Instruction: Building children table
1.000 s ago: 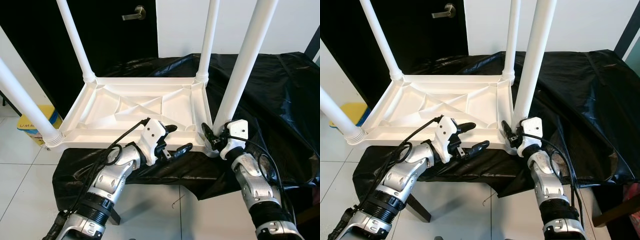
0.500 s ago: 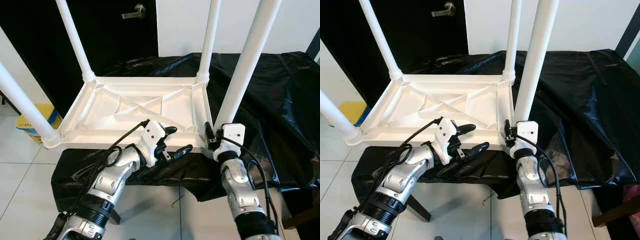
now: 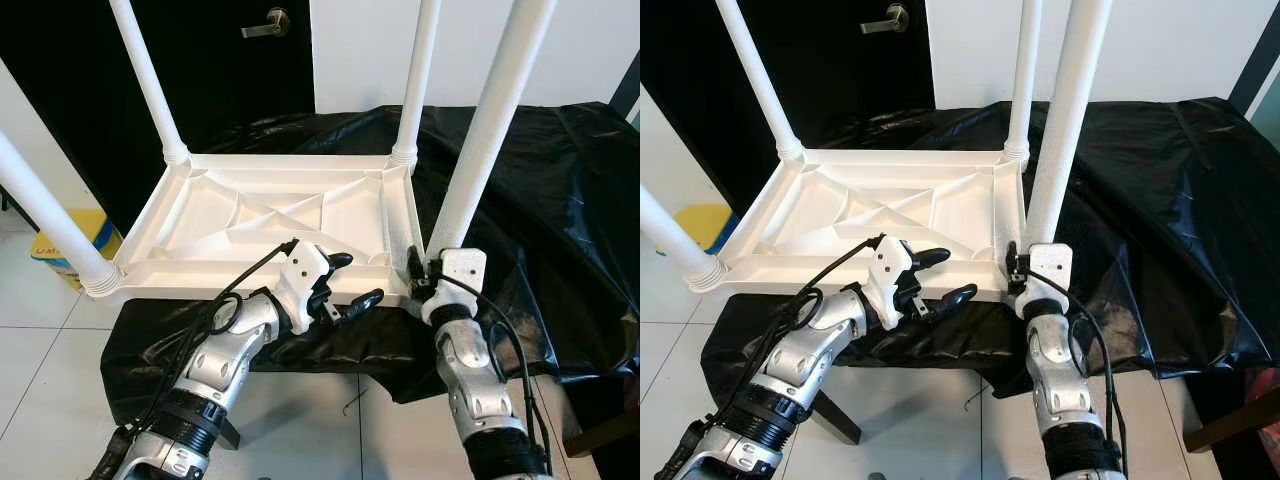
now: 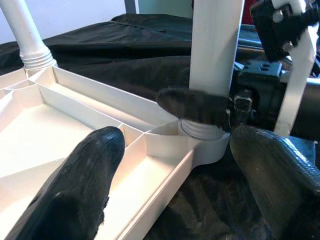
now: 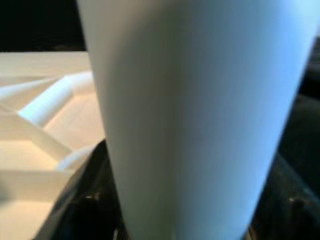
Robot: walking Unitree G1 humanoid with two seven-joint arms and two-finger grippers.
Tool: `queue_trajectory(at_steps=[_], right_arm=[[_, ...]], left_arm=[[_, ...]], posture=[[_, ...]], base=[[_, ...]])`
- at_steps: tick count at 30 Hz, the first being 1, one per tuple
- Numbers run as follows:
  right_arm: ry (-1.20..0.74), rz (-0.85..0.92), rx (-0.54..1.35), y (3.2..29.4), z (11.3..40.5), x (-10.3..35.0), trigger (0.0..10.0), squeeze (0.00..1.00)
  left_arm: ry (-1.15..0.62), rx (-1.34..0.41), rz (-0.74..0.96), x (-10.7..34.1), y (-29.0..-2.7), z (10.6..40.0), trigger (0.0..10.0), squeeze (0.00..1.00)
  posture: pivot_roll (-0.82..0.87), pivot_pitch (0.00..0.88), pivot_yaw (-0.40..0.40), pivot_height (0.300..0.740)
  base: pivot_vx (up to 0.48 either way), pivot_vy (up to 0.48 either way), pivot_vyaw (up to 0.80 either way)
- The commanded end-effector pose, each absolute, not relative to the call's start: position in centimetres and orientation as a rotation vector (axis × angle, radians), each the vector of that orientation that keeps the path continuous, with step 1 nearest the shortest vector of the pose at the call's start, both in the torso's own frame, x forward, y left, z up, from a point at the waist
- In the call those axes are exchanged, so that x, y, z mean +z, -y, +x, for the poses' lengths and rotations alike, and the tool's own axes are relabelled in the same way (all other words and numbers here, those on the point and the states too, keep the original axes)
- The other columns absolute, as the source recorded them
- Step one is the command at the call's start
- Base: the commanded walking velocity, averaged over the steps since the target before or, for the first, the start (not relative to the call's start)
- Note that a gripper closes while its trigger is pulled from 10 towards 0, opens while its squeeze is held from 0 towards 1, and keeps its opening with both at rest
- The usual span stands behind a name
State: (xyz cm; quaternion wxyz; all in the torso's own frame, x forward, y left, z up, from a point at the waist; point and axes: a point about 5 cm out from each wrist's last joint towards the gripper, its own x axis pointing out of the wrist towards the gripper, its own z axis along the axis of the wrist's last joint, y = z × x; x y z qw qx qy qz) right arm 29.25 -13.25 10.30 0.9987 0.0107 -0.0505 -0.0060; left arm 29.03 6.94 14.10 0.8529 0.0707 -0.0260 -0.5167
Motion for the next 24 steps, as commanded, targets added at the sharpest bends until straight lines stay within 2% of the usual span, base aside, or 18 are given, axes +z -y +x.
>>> queue_trajectory(at_steps=[1, 13, 14, 19, 20, 24], right_arm=[[0.080, 0.029, -0.003, 13.2, 29.2, 9.9, 10.0, 1.00], [0.119, 0.007, 0.136, 14.3, 29.0, 10.8, 10.0, 1.00], [0.125, -0.001, 0.176, 14.5, 29.1, 11.0, 10.0, 0.00], [0.129, -0.022, 0.274, 14.8, 29.3, 11.2, 10.0, 0.00], [0.131, -0.050, 0.370, 14.8, 29.4, 11.3, 10.0, 0.00], [0.115, -0.068, 0.489, 15.0, 30.1, 11.2, 10.0, 0.00]], left_arm=[[0.049, -1.086, 0.161, 14.0, -7.3, 29.0, 10.0, 0.00], [0.049, -1.097, 0.168, 14.1, -7.2, 29.0, 10.0, 0.00], [0.047, -1.101, 0.169, 14.1, -7.1, 29.0, 10.0, 0.00], [0.044, -1.111, 0.173, 14.0, -7.1, 28.9, 10.0, 0.00], [0.041, -1.118, 0.182, 14.0, -7.0, 28.9, 10.0, 0.00], [0.043, -1.123, 0.189, 14.0, -7.0, 28.8, 10.0, 0.00]], posture=[[-0.13, 0.000, 0.027, 0.740], [-0.14, 0.000, 0.035, 0.740], [-0.14, 0.000, 0.038, 0.740], [-0.15, 0.000, 0.038, 0.740], [-0.15, 0.000, 0.038, 0.740], [-0.14, 0.000, 0.046, 0.740]], base=[[0.000, 0.000, 0.00], [0.000, 0.000, 0.00], [0.000, 0.000, 0.00], [0.000, 0.000, 0.00], [0.000, 0.000, 0.00], [0.000, 0.000, 0.00]])
